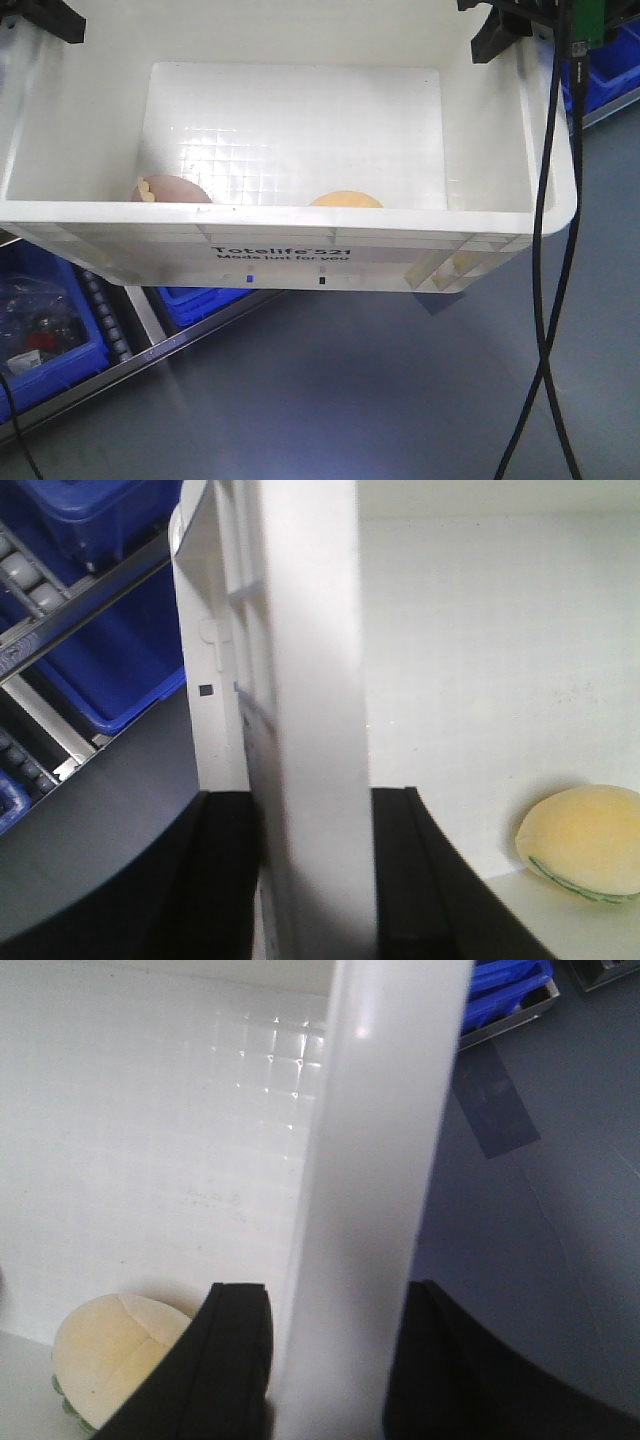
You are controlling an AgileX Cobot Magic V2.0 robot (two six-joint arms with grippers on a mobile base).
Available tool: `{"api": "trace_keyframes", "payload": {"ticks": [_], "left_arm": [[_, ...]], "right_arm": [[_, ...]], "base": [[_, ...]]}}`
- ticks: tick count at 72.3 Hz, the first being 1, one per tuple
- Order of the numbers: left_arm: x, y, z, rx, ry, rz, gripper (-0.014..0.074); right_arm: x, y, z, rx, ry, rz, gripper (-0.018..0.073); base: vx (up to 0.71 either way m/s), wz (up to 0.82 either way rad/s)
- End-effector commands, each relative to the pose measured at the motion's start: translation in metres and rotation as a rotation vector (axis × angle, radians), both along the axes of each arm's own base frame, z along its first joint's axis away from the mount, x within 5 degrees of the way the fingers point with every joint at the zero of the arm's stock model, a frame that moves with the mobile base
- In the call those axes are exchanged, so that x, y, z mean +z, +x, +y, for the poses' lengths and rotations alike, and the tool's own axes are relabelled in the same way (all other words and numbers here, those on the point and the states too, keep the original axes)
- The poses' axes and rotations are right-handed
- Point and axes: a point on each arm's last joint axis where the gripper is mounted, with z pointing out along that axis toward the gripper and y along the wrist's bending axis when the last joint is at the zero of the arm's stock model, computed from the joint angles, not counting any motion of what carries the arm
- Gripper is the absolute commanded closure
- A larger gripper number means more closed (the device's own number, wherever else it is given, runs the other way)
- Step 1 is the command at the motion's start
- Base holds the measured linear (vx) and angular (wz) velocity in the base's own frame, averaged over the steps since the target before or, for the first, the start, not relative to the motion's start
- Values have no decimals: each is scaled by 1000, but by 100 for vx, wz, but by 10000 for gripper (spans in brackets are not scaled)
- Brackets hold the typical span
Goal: Place moving items into box and shelve
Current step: 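Hold the tote steady with both grippers while the base turns to face the shelf, then hold the tote with both grippers while approaching the shelf's roller track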
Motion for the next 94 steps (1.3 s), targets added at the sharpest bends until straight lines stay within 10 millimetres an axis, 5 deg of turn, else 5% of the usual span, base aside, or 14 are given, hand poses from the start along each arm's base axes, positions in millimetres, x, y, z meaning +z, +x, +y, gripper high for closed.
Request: {"api": "trace_keyframes", "payload": {"ticks": [1,94], "left_arm": [[48,-30,-39,-176,-365,-129,596],[48,-30,-39,-176,-365,-129,596]], "right_arm": [[33,-29,25,141,263,-17,564],[33,-29,25,141,263,-17,564]], "base": [[4,36],[4,29]]}}
